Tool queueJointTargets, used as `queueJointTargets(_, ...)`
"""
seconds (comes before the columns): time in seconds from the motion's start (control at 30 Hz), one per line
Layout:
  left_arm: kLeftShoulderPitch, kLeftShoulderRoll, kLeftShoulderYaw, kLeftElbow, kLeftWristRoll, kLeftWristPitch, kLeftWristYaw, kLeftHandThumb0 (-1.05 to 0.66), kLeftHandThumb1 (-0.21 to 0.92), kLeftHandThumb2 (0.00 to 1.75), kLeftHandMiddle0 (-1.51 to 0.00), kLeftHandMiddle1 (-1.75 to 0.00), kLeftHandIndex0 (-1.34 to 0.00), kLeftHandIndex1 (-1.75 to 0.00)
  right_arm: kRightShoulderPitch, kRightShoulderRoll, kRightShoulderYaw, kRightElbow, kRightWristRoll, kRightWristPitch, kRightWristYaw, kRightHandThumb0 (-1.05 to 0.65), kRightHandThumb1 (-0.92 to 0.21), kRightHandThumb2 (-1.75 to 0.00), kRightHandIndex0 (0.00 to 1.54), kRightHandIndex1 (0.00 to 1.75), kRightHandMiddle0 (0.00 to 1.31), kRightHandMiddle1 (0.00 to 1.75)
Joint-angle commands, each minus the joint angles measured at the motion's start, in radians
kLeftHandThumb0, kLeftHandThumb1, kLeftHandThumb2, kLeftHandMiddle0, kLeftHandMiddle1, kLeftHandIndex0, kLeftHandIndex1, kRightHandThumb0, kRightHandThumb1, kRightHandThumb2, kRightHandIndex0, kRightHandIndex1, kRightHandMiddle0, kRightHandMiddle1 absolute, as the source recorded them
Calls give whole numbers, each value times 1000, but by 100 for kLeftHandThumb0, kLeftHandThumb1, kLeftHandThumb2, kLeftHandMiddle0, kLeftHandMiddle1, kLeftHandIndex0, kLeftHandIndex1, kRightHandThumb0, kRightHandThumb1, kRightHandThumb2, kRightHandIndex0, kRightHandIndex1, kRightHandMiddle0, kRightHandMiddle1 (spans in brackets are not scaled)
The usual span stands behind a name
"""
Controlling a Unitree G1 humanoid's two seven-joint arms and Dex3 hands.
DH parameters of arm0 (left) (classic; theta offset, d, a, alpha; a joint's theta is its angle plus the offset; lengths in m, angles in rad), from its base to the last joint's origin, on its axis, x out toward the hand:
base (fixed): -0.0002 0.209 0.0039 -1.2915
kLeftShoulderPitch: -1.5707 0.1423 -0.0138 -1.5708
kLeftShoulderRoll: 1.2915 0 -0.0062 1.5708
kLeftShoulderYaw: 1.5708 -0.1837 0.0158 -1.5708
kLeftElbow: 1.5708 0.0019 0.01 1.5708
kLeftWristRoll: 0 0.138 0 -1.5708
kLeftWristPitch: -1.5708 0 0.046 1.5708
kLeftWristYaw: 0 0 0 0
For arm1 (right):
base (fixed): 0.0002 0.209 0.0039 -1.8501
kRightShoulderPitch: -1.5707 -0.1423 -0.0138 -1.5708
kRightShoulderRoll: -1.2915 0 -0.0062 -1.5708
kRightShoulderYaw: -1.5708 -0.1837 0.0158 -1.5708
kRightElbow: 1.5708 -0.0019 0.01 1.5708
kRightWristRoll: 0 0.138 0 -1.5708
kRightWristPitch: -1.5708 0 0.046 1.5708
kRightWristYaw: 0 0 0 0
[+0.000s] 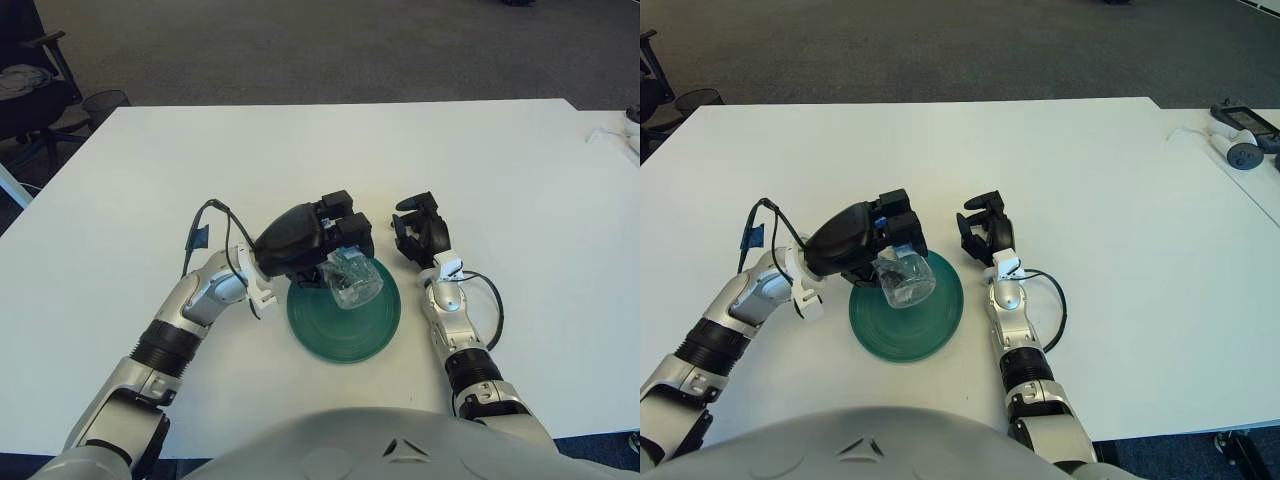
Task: Put the bottle into the plate.
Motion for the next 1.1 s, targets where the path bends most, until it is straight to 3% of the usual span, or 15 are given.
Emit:
queueJointTargets(0.0,3,12,2,9,-7,2,-11,-1,50,107,-44,-162,-38,-175,93,1,3,109,-9,34,-2,0,-92,-47,22,163,20,164)
queueJointTargets(0.7,-12,34,6,24,-19,-25,-31,-1,43,118,-47,-170,-39,-175,116,9,18,44,-24,87,-20,0,-91,-47,24,162,22,162)
queueJointTargets(0.77,-15,33,10,29,-9,-43,-16,-1,44,118,-45,-173,-38,-174,118,10,20,38,-25,90,-20,0,-91,-47,24,162,22,162)
queueJointTargets(0.9,-24,37,15,43,3,-79,-5,-1,57,99,-41,-174,-31,-164,124,10,24,27,-32,91,-23,0,-90,-48,24,162,23,162)
queueJointTargets(0.97,-30,49,11,48,3,-91,-18,-22,77,71,-33,-170,-25,-170,127,11,26,20,-34,92,-23,0,-90,-48,25,161,23,162)
queueJointTargets(1.03,-45,85,-1,50,1,-98,-59,-52,84,69,-25,-162,-16,-163,130,13,28,12,-32,97,-21,0,-90,-48,25,161,23,162)
queueJointTargets(1.07,-54,106,-8,51,0,-100,-84,-69,87,66,-16,-138,-10,-153,132,14,29,8,-30,100,-20,0,-90,-48,25,161,23,162)
